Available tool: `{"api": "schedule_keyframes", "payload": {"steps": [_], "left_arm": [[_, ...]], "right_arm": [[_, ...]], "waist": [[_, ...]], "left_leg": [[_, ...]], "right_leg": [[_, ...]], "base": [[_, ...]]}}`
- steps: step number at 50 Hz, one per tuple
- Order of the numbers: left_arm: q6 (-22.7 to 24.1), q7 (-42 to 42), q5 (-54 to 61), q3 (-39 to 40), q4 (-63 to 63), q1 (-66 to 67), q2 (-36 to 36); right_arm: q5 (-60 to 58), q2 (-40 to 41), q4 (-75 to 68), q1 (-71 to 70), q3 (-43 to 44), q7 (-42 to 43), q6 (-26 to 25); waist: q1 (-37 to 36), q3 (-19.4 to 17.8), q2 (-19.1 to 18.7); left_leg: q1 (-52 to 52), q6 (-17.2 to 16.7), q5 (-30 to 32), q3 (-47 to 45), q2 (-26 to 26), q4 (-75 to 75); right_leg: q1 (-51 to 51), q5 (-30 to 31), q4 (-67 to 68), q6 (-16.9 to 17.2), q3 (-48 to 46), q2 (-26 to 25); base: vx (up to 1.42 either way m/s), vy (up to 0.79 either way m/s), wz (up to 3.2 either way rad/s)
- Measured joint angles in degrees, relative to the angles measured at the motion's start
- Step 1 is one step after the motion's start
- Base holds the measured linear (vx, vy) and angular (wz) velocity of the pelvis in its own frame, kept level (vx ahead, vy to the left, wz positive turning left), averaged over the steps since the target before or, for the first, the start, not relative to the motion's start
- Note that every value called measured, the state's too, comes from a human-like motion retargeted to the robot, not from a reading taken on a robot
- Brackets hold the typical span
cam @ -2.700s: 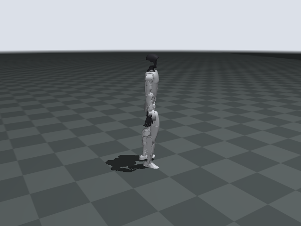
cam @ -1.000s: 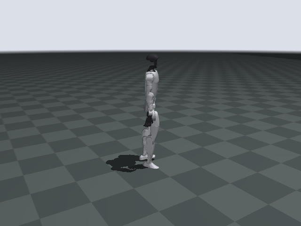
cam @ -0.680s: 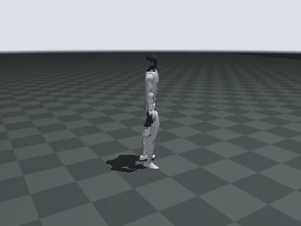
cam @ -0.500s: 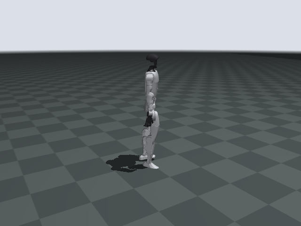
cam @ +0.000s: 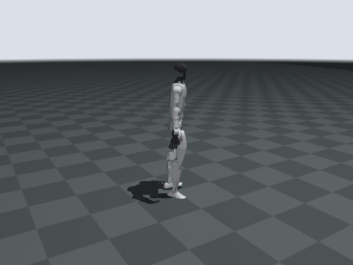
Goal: Upper body actions
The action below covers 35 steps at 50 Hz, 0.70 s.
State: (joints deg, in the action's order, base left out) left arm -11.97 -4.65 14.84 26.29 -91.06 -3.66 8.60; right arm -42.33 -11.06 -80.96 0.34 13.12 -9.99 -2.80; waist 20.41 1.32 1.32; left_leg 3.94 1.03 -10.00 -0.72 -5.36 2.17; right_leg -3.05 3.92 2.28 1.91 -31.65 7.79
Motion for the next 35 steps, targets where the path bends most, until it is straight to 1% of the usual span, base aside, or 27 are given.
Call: {"api": "schedule_keyframes", "payload": {"steps": [2, 5, 8, 9, 10, 13, 15, 17, 18, 19, 20, 23, 25, 27, 28, 30, 32, 33, 35], "left_arm": [[-0.4, 0.4, 0.1, 0.9, -0.1, -0.9, 2.0], [-0.9, 1.7, 1.1, 3.2, 0.5, -2.4, 4.8], [-1.8, 4.2, 5.3, 6.3, 0.9, -4.4, 7.6], [-2.0, 5.0, 6.6, 7.2, 1.1, -4.9, 8.5], [-2.1, 5.8, 7.7, 7.9, 1.4, -5.5, 9.3], [-2.2, 8.2, 9.1, 8.1, 2.2, -7.8, 11.5], [-1.9, 9.6, 9.2, 7.3, 2.9, -9.6, 12.6], [-1.7, 10.2, 9.7, 5.6, 3.6, -11.5, 13.4], [-1.7, 10.3, 10.2, 4.6, 4.0, -12.5, 13.8], [-1.6, 10.2, 10.6, 3.8, 4.2, -13.4, 14.2], [-1.5, 10.2, 11.1, 3.1, 4.4, -14.2, 14.5], [-1.9, 8.9, 12.2, 0.6, 3.6, -17.5, 16.8], [-3.7, 7.4, 11.6, -1.6, 2.1, -21.6, 19.4], [-5.2, 7.7, 9.9, -3.2, 2.3, -25.2, 20.5], [-5.1, 8.6, 9.1, -3.5, 3.2, -27.0, 20.0], [-3.8, 10.2, 9.2, -4.7, 5.4, -30.2, 19.1], [-2.9, 10.6, 10.0, -4.8, 7.7, -32.6, 19.6], [-2.8, 10.5, 10.1, -4.5, 8.6, -33.2, 20.2], [-3.5, 10.2, 10.7, -4.0, 9.7, -33.4, 21.2]], "right_arm": [[0.6, -0.4, 0.9, 0.2, 1.5, 0.1, 0.7], [2.4, -1.4, 1.7, 0.0, 3.1, 1.1, 1.5], [4.2, -2.9, 2.4, -0.6, 3.9, 2.0, 2.4], [4.6, -3.5, 2.6, -0.4, 4.4, 2.3, 2.7], [5.0, -4.1, 2.9, -0.2, 4.9, 2.6, 3.1], [6.3, -5.8, 3.6, 1.5, 8.2, 3.8, 3.7], [7.2, -6.6, 4.0, 3.1, 11.4, 3.9, 4.0], [8.6, -7.3, 4.3, 5.1, 14.9, 4.2, 4.6], [9.4, -7.7, 4.3, 6.0, 16.6, 4.6, 4.9], [10.0, -8.1, 4.4, 7.0, 18.0, 5.2, 5.2], [10.6, -8.6, 4.5, 7.9, 19.3, 5.8, 5.4], [12.4, -9.8, 3.7, 10.2, 22.8, 7.5, 6.4], [14.1, -10.8, 1.6, 10.7, 25.4, 8.9, 7.1], [17.4, -11.7, -0.8, 11.8, 28.4, 10.4, 7.5], [19.5, -12.1, -1.9, 12.2, 30.2, 11.0, 7.8], [23.8, -13.0, -3.3, 13.0, 33.2, 12.2, 9.0], [27.2, -14.3, -3.7, 12.9, 34.0, 13.5, 10.5], [28.5, -15.2, -3.5, 13.1, 33.9, 14.2, 11.0], [31.2, -17.4, -3.7, 13.5, 33.7, 15.2, 12.2]], "waist": [[0.5, -0.5, 0.2], [1.3, -2.3, 0.4], [2.1, -4.5, 1.1], [2.7, -5.2, 1.2], [3.5, -5.9, 1.2], [3.3, -7.2, 1.2], [2.0, -7.8, 1.5], [0.6, -8.8, 2.3], [-0.1, -9.4, 2.9], [-0.4, -9.9, 3.7], [-0.6, -10.4, 4.8], [1.3, -13.7, 6.1], [2.1, -16.7, 6.5], [1.2, -19.2, 6.5], [-0.4, -21.0, 5.6], [-3.8, -24.0, 4.3], [-4.2, -27.9, 4.2], [-3.7, -29.7, 3.9], [-1.5, -31.1, 2.9]], "left_leg": [[1.1, -0.1, 0.4, 0.1, 0.7, 0.0], [1.9, 0.1, 1.3, -0.2, 2.1, -0.9], [2.6, 0.2, 2.0, -1.7, 3.3, -1.3], [2.9, 0.1, 2.4, -1.5, 3.6, -1.3], [3.2, 0.1, 2.7, -1.2, 4.0, -1.2], [4.5, -0.6, 3.5, -1.3, 5.0, -1.1], [5.4, -1.3, 4.0, -2.0, 5.7, -1.0], [6.1, -1.9, 4.6, -2.3, 5.8, -1.0], [6.3, -2.2, 4.9, -2.6, 5.7, -1.0], [6.7, -2.5, 5.2, -2.9, 5.2, -1.0], [7.1, -2.8, 5.6, -3.2, 4.5, -0.9], [8.3, -4.0, 7.3, -1.8, 4.2, -0.9], [9.9, -5.1, 8.4, -1.1, 4.5, -0.6], [11.6, -5.8, 9.5, -1.7, 4.3, -0.7], [12.3, -6.1, 9.9, -2.6, 5.1, -1.0], [13.7, -6.7, 10.7, -5.6, 6.5, -1.8], [14.3, -7.0, 11.5, -8.4, 7.2, -2.8], [14.3, -7.0, 11.9, -9.6, 7.9, -3.3], [15.9, -7.3, 12.9, -11.3, 9.2, -4.3]], "right_leg": [[-1.7, 0.5, 1.5, 0.3, 1.2, 0.0], [-4.2, 2.3, 3.9, 0.9, 4.5, -0.6], [-6.2, 1.4, 6.4, 1.6, 12.3, -1.6], [-6.2, 0.8, 6.8, 1.7, 13.0, -1.2], [-6.0, 0.1, 7.2, 1.6, 12.8, -0.5], [-4.4, -0.7, 6.7, 0.7, 5.6, 3.9], [-3.2, 1.2, 5.7, -0.2, 0.3, 7.2], [-2.2, 6.1, 4.6, -0.1, -2.5, 9.9], [-1.9, 9.0, 4.0, 0.9, -2.6, 11.0], [-1.7, 10.3, 3.5, 4.2, -1.9, 12.1], [-1.6, 10.9, 2.9, 8.6, -0.7, 13.1], [-1.9, 7.0, 2.1, 10.3, 3.7, 12.6], [-2.3, 4.9, 0.4, 9.6, 1.1, 13.1], [-2.6, 7.5, -3.2, 10.3, -2.3, 13.0], [-3.8, 8.3, -3.3, 11.2, -1.8, 13.2], [-10.2, 9.2, -0.4, 11.4, 4.2, 14.6], [-14.1, 10.3, 0.0, 10.2, 6.8, 13.6], [-15.1, 11.0, -0.1, 10.2, 7.6, 13.0], [-18.2, 12.3, -0.6, 10.3, 8.9, 12.0]], "base": [[-0.18, 0.0, 0.08], [-0.22, 0.0, -0.2], [-0.18, -0.04, -0.4], [-0.12, -0.09, 0.02], [-0.13, -0.09, 0.1], [-0.1, -0.11, -0.05], [-0.03, -0.17, -0.21], [-0.03, -0.22, -0.12], [-0.03, -0.27, -0.07], [-0.01, -0.31, -0.02], [-0.01, -0.3, 0.17], [-0.05, -0.24, 0.45], [-0.14, -0.22, 0.35], [-0.17, -0.15, -0.12], [-0.24, -0.06, -0.73], [-0.29, 0.02, -1.19], [-0.22, 0.04, -1.22], [-0.14, 0.1, -1.1], [-0.1, 0.11, -0.88]]}}
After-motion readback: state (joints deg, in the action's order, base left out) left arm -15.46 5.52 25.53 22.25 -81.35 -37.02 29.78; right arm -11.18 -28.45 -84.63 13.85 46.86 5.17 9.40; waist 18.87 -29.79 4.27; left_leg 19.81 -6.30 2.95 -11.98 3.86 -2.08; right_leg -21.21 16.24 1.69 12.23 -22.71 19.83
